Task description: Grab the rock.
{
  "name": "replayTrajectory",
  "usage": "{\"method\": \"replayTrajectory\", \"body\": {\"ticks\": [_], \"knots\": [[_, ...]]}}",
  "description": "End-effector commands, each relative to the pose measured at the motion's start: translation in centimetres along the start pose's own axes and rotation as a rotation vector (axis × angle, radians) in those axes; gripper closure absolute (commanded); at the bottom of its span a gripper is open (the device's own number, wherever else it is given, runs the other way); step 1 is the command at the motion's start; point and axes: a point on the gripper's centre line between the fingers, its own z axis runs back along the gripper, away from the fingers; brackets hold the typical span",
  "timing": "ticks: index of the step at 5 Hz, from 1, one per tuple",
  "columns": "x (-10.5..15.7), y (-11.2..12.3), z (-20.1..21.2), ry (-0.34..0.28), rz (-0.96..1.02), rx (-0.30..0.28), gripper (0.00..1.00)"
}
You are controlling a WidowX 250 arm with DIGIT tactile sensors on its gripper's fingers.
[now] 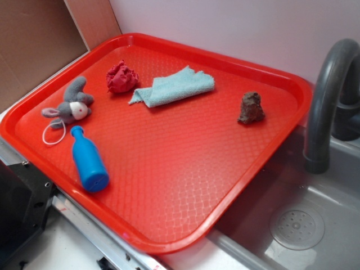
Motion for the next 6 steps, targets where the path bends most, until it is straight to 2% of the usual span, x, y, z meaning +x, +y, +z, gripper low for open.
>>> {"method": "replayTrajectory", "body": {"ticks": [1, 2, 3, 4, 5, 6], "knots": [[0.0, 0.0, 0.0, 0.0, 0.0, 0.0, 0.0], [0.8, -0.3, -1.4, -0.036, 0.013, 0.016, 0.0], [2.0, -0.5, -3.5, -0.075, -0.03, 0.002, 0.0], [3.8, -1.7, -5.6, -0.141, -0.148, 0.063, 0.0], [5.9, -3.3, -8.0, -0.207, -0.244, -0.015, 0.0], [8.4, -4.6, -10.2, -0.232, -0.343, -0.042, 0.0]]}}
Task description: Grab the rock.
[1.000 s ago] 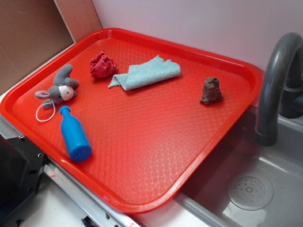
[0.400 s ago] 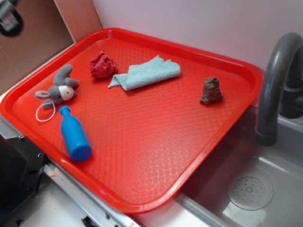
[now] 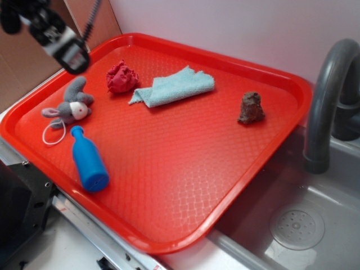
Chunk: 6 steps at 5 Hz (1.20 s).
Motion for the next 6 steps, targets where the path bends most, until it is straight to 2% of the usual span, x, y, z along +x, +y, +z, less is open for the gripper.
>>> {"method": "replayTrajectory", "body": {"ticks": [1, 2, 3, 4, 5, 6], "knots": [[5.1, -0.9, -4.3, -0.101, -0.134, -0.086, 0.0], [7.1, -1.6, -6.8, -0.08, -0.191, -0.109, 0.0], [9.1, -3.0, -9.6, -0.077, -0.265, -0.182, 0.0], [10.5, -4.6, -12.1, -0.051, -0.354, -0.21, 0.0], [11.3, -5.4, -13.8, -0.028, -0.389, -0.181, 0.0], [11.6, -6.5, -15.2, -0.015, -0.468, -0.243, 0.0]]}}
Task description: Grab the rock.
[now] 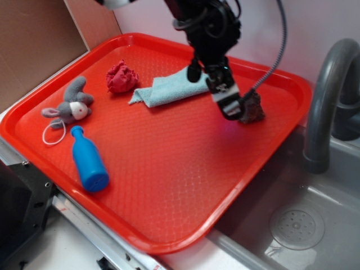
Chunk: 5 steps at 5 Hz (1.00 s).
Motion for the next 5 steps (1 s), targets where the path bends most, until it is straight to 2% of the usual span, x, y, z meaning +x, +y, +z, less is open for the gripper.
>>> {"method": "replayTrajectory", "body": {"ticks": [1, 2, 3, 4, 5], "knots": [[2.6, -1.9, -1.4, -0.024, -0.123, -0.041, 0.0], [2.7, -1.9, -2.1, -0.005, -0.126, -0.029, 0.0], [2.7, -2.1, -2.3, -0.016, -0.12, -0.019, 1.0], [2.7, -2.3, -2.6, 0.001, -0.113, -0.014, 1.0], [2.0, -1.6, 0.0, 0.092, 0.066, 0.092, 1.0]]}}
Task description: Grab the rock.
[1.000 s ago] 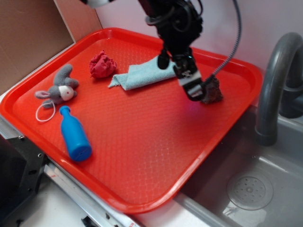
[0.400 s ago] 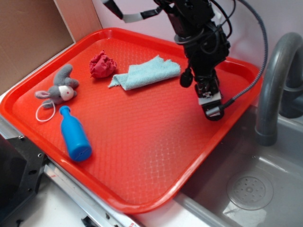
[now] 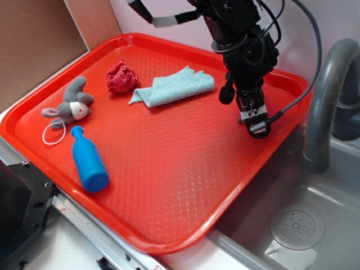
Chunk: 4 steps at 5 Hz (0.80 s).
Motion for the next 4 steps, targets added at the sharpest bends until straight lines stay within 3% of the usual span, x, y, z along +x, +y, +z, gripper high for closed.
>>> {"method": "replayTrajectory", "body": {"ticks": [1, 2, 3, 4], "knots": [[-2.0, -0.5, 9.3, 0.126, 0.397, 0.131, 1.0], [-4.3, -0.8, 13.5, 0.164, 0.663, 0.087, 1.0], [-8.0, -1.0, 16.7, 0.197, 0.875, -0.038, 1.0], [-10.6, -1.2, 18.3, 0.217, 0.97, -0.02, 1.0]]}}
